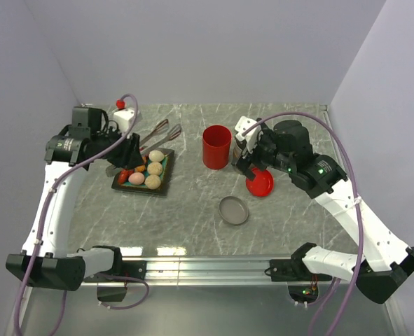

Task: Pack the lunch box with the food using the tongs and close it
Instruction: Pick up the food using the clamp

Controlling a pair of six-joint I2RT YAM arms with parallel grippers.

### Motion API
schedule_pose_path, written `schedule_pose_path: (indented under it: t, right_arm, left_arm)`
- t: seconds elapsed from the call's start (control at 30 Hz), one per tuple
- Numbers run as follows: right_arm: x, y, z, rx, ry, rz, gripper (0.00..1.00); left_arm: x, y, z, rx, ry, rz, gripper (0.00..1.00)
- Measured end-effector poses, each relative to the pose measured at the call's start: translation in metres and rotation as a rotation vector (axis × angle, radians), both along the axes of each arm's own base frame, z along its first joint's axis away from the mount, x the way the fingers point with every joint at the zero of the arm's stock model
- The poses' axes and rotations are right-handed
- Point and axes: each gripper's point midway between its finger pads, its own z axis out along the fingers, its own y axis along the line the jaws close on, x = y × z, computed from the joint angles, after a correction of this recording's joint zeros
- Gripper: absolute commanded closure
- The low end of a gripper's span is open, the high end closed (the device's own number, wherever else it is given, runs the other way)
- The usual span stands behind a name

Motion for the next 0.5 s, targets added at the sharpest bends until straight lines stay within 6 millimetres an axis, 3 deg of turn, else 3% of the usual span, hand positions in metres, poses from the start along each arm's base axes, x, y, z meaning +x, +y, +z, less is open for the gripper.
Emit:
schedule_pose_path:
  t: [0.3, 0.5]
  right_arm:
    - [-0.009, -0.004, -0.012, -0.008, 0.063, 0.012, 0.00]
    - [-0.013, -0.005, -0.033, -0.044, 0.151, 0.013, 0.00]
  left_arm:
    - [-0.012, 0.085, -0.015, 0.128, 0.061, 0.177, 0.48]
    - [-0.032, 0.114, -0.035, 0.205, 0.110, 0.202, 0.46]
